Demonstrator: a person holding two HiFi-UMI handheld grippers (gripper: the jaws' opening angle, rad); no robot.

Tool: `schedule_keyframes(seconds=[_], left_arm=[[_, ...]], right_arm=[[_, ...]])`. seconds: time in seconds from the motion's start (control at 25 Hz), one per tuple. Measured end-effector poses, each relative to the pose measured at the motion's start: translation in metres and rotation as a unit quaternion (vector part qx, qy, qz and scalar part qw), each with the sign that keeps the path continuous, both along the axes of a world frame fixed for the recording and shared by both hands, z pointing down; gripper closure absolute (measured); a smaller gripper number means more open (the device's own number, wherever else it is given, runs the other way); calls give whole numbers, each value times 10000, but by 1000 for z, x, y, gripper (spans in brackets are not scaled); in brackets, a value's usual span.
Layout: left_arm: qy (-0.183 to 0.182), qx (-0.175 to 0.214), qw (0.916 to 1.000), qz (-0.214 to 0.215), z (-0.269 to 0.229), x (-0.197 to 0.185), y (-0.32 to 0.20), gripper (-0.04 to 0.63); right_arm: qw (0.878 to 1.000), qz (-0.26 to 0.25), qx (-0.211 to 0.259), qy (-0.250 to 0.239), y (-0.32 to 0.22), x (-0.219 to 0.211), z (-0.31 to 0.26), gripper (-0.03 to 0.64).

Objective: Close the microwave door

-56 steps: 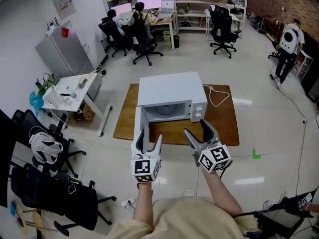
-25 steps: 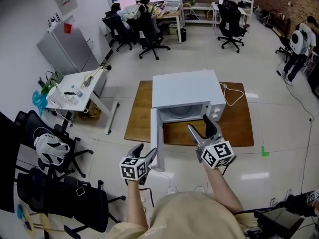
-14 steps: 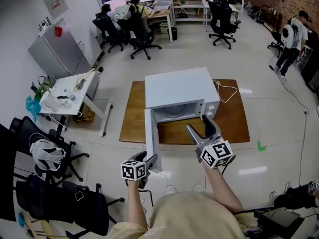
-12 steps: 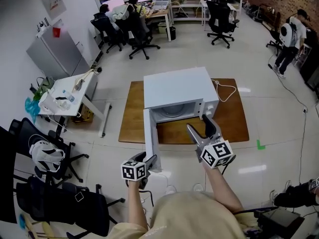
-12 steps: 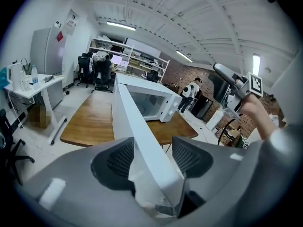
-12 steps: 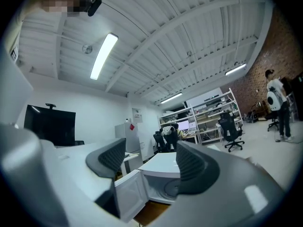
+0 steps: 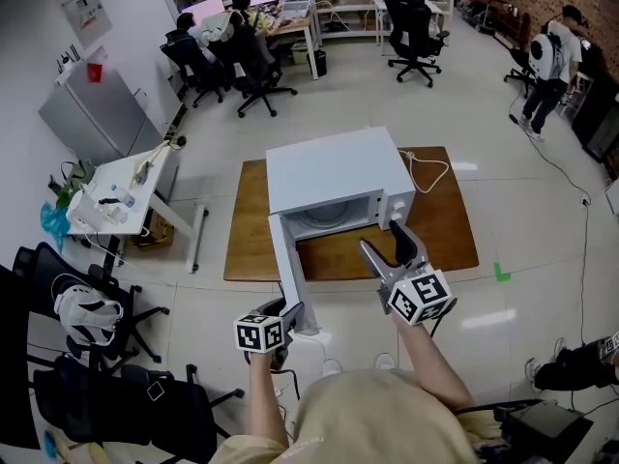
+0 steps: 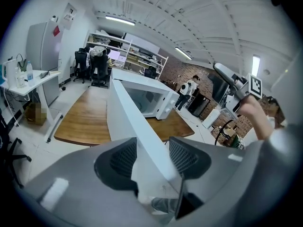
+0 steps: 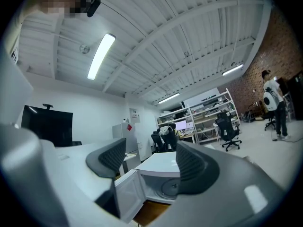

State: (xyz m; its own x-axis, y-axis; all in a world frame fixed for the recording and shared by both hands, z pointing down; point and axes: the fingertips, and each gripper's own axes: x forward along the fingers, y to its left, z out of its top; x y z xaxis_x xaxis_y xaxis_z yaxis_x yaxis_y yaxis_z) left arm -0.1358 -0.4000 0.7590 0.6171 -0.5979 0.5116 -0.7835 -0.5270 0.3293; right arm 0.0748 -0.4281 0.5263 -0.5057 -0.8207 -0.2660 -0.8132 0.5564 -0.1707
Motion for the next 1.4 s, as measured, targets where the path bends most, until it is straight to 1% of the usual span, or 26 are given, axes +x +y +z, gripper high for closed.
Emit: schedule_keyframes(seconds=[0.16,0.32,0.48,0.64,0.84,1.16,1.24,1.4], left_arm=[[97,-43,9999,91,-3,6,-1,370],[153,-72,9997,192,-10,21,-3,360],[230,-128,9992,292,-15,34,-9,354],[238,-134,9985,481,-18,51,-14,364],[246,-237,9981,517,-26,60,-27,368],[132,-462,9971,586,-42,67,-47,376],[144,-485,9971,572,-50,74,-56,379],[67,-605,9968,518,-50,84,-74,383]], right_arm=[[10000,15,18,27,0,-8,-5,296],[9998,83,46,167,-1,-8,-13,298],[9998,94,46,176,-4,-10,-19,298],[9997,156,32,168,-6,-4,-23,299],[9991,381,34,173,-7,1,-33,301],[9966,814,23,157,0,8,-48,301],[9957,914,22,176,3,12,-55,302],[9936,1109,34,215,10,18,-59,302]])
